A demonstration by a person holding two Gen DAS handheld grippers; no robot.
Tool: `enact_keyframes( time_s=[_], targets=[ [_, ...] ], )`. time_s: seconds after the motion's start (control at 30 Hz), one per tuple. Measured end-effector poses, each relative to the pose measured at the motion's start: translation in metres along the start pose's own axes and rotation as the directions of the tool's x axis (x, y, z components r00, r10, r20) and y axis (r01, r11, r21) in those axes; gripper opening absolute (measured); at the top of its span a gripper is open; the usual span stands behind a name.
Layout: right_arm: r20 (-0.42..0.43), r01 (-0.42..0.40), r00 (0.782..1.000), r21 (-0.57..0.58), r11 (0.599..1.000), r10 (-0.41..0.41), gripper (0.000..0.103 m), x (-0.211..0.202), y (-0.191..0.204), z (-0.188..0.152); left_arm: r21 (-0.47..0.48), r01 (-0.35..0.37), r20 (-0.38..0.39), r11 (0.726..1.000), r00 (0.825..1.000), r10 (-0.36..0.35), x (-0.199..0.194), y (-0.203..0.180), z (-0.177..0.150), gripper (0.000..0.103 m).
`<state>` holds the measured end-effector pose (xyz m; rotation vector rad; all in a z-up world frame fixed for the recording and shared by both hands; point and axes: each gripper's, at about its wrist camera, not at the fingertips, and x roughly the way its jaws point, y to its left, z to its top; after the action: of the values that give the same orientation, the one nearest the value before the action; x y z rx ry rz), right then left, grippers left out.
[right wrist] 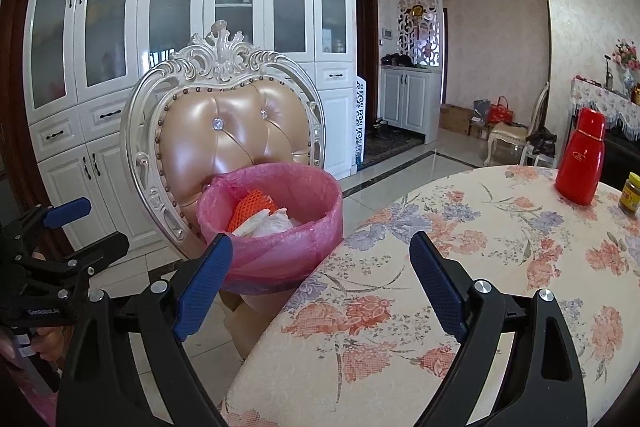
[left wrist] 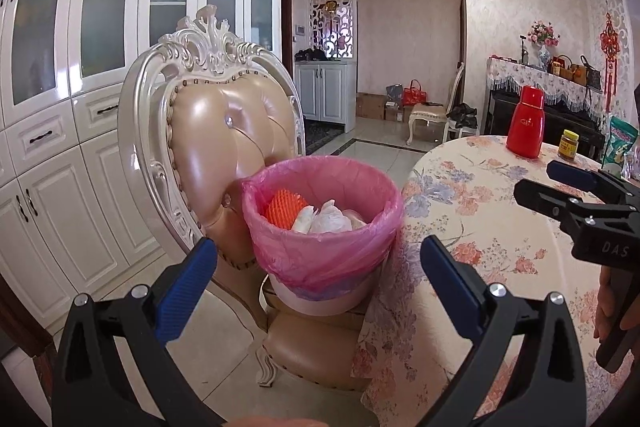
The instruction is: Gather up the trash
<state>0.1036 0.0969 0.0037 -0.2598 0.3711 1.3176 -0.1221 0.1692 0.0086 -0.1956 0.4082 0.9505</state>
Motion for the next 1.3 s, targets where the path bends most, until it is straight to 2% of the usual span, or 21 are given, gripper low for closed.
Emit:
enact_keyframes(
  time_s=[1.3],
  targets=[
    [0.002,-0.010,1.000,-0.010,1.000,0.010,0.085,-0.0017,0.0043,0.0006,-0.012,-0.004,-0.026,1.000,1.000,0.004,0.0015,0.0002,-0.0050,0.098]
  ],
)
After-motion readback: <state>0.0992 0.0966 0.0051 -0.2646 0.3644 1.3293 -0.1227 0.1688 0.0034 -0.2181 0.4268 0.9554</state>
